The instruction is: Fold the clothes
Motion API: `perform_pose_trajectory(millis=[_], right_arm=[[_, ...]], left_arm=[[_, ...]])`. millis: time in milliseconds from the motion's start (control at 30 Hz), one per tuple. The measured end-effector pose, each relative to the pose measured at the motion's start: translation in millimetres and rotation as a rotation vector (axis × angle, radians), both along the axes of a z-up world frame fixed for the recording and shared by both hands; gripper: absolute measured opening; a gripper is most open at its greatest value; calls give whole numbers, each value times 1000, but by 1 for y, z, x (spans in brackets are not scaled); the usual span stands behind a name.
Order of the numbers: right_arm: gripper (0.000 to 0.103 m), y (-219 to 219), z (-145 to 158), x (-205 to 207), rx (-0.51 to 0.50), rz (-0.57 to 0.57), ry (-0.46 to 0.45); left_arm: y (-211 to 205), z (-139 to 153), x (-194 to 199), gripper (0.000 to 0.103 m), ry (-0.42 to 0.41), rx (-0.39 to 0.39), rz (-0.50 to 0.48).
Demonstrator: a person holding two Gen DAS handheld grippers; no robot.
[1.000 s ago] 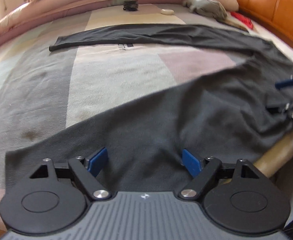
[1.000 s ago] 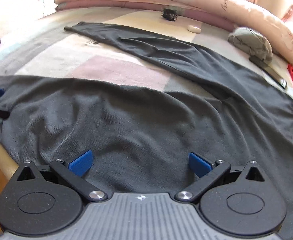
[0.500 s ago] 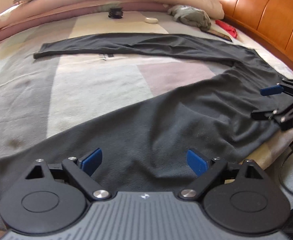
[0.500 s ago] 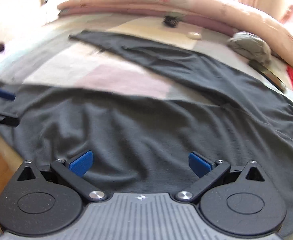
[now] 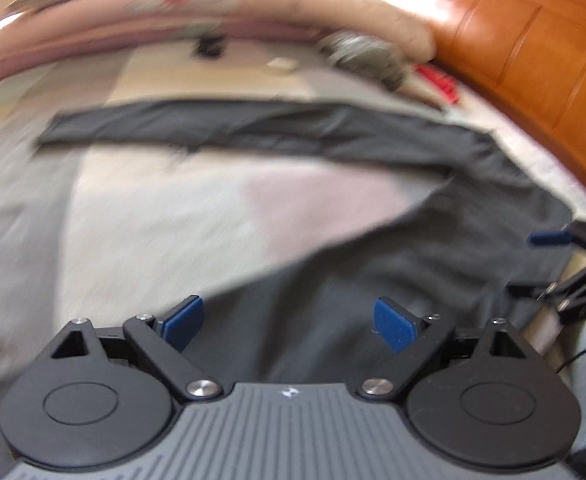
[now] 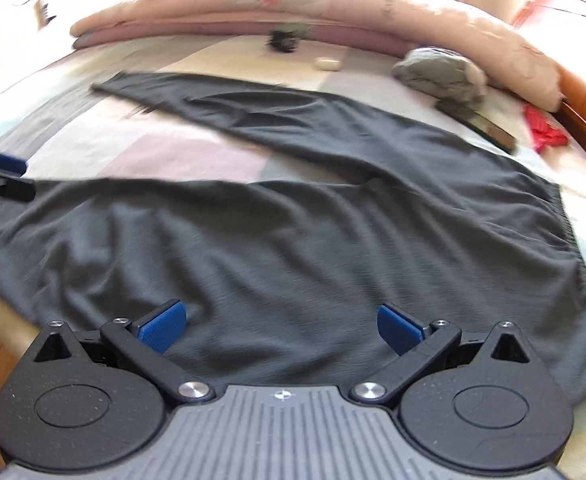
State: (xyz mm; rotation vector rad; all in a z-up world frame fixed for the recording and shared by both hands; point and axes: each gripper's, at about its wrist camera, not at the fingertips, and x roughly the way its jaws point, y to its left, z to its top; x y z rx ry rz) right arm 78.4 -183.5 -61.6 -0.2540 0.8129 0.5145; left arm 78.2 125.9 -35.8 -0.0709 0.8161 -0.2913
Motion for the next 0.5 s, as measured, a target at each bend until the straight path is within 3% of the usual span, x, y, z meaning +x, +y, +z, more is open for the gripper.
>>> perform_pose_trajectory(millis=[167, 333, 433, 500], right_arm=[[103, -21, -7, 11, 26, -69, 36], [103, -37, -10, 13, 60, -90, 41], [103, -46, -7, 16, 95, -97, 33], [95, -52, -3, 20, 135, -95, 24]], left_arm=[[-45, 15, 62, 92, -6, -129, -129], [-97, 11, 120, 92, 1, -140, -233], [-117, -2, 151, 92, 38, -171, -246], [-124, -8, 164, 92, 59, -177, -223]])
